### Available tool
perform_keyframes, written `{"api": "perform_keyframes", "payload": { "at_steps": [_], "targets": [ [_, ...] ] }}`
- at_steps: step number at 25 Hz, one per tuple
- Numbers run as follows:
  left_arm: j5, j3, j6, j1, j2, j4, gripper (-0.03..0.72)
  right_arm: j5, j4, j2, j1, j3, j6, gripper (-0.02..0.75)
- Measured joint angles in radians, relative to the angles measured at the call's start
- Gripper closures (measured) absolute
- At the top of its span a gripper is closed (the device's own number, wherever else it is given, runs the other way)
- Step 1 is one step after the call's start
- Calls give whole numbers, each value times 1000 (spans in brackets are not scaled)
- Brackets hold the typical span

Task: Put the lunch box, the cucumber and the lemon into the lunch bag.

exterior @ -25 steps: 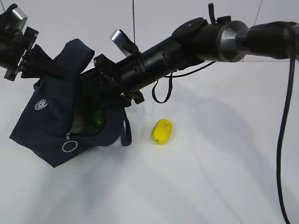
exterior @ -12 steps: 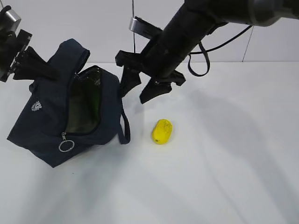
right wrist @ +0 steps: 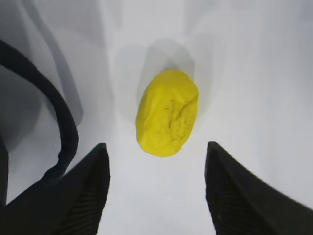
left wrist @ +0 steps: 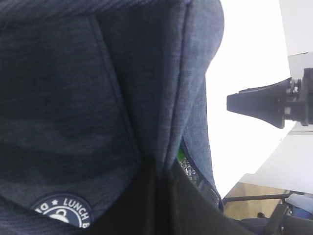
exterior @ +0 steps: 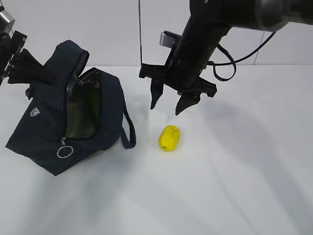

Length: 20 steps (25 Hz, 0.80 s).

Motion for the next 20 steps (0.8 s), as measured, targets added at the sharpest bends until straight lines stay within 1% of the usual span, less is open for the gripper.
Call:
{"api": "perform_keyframes", "payload": {
  "at_steps": [5,8,9,14,20],
  "targets": [
    [-4,0,0,0,0,11,697,23,-134,29,22,0,124,260],
    [-6,0,0,0,0,12,697,23,-166,42,24,0,177,265],
    [-10,0,0,0,0,14,697,23,-167,50,24,0,184,277],
    [-14,0,0,0,0,34,697,21,-143,114,28,0,195,273],
    [-20,0,2,0,0,48,697,-12,-148,120,29,0,198,273]
  ]
}}
